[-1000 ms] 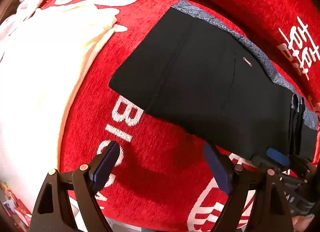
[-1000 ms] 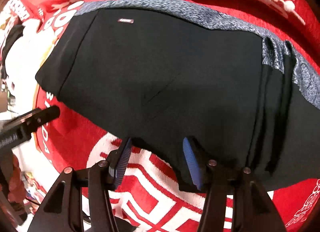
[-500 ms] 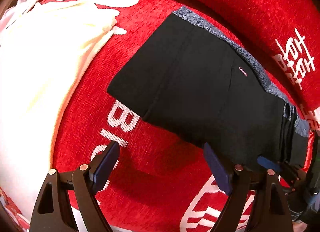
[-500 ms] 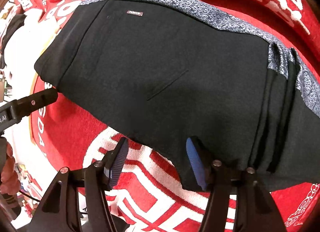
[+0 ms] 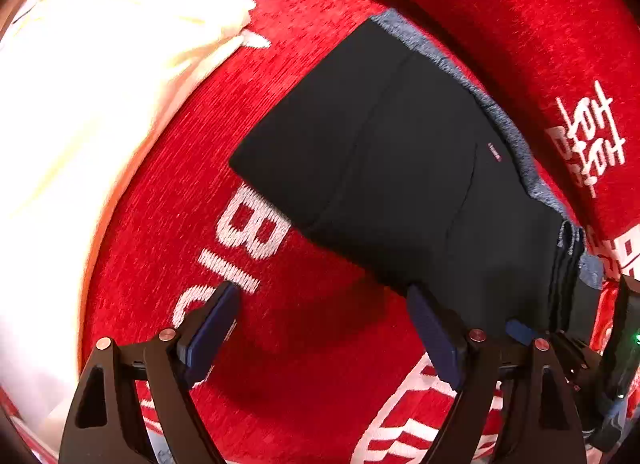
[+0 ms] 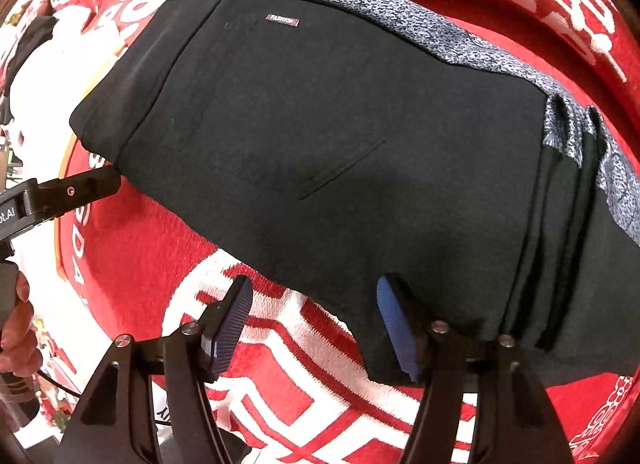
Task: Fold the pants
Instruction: 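Smooth the folded black pants along their length with both grippers, then grasp the pants end with the right gripper and fold it over while the left gripper holds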
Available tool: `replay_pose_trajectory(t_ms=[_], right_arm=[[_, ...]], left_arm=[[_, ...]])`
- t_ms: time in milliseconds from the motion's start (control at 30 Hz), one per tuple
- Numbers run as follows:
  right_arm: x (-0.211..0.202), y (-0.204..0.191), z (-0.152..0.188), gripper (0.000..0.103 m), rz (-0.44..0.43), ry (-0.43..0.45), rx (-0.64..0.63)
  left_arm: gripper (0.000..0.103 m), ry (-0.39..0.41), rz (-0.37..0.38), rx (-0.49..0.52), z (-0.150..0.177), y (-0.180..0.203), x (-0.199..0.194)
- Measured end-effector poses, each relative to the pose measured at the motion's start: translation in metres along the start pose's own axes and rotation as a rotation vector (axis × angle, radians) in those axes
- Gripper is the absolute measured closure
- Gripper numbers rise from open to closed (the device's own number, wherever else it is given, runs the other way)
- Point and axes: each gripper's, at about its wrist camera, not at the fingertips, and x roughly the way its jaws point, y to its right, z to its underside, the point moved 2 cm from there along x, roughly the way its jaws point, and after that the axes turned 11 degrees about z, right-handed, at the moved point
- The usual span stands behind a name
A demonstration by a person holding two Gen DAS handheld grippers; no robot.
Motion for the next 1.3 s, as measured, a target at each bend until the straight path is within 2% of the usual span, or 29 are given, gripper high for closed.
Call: replay_pose_trajectory(t_ms=[167,300,367,500,600,700,767,833,900,933,967,1000,1100,1167,1233,1300], right_arm=[[0.001,-0.002,0.003,0.033,0.002,0.009,-0.010],[0.001,-0.005,0.005,0.033,0.008,0.014,-0.019],[0.001,-0.006,0.007,0.033,0.007,0.014,-0.017],[0.002,-0.005,0.009,0.032,-0.001,0.023,-0.017],[0.002,-0.005,0.010,0.032,-0.005,0.032,-0.023],[0.001,-0.003,0.011,0.032,-0.014,0.040,-0.017],[0.001,-0.002,0.011,0.032,-0.017,0.043,-0.010],[-0.001,-0.001,0.011,0.032,-0.022,0.041,-0.005],[-0.004,0.003,0.010,0.032,-0.042,0.036,0.005],[-0.008,0.008,0.009,0.032,-0.062,0.032,0.014],[-0.013,0.014,0.008,0.032,-0.081,0.031,0.027],[-0.018,0.019,0.008,0.032,-0.090,0.034,0.041],[-0.047,0.044,-0.001,0.032,-0.106,0.072,0.098],[-0.069,0.062,-0.014,0.031,-0.157,0.091,0.146],[-0.090,0.073,-0.036,0.023,-0.215,0.098,0.170],[-0.106,0.074,-0.056,0.022,-0.255,0.107,0.155]], left_arm=[[0.016,0.070,0.171,-0.038,-0.002,-0.003,-0.013],[0.016,0.095,0.295,-0.076,-0.005,-0.007,-0.009],[0.016,0.101,0.400,-0.134,-0.006,-0.011,-0.001],[0.016,0.172,0.475,-0.196,-0.009,-0.013,0.000],[0.016,0.175,0.473,-0.224,-0.018,-0.006,-0.001],[0.016,0.212,0.496,-0.155,-0.024,0.011,-0.017],[0.016,0.195,0.419,-0.103,-0.027,0.019,-0.006],[0.017,0.148,0.365,-0.131,-0.029,0.012,0.011],[0.020,0.167,0.333,-0.125,-0.031,0.017,0.009],[0.036,0.163,0.282,-0.111,-0.032,0.020,0.010],[0.060,0.158,0.198,-0.076,-0.033,0.025,0.012],[0.064,0.154,0.143,-0.039,-0.033,0.029,0.014],[0.066,0.182,0.066,0.079,-0.029,0.047,0.008],[0.067,0.224,-0.044,0.241,-0.020,0.075,0.004],[0.067,0.262,-0.123,0.369,-0.011,0.098,0.002],[0.067,0.282,-0.160,0.456,-0.002,0.114,0.003]])
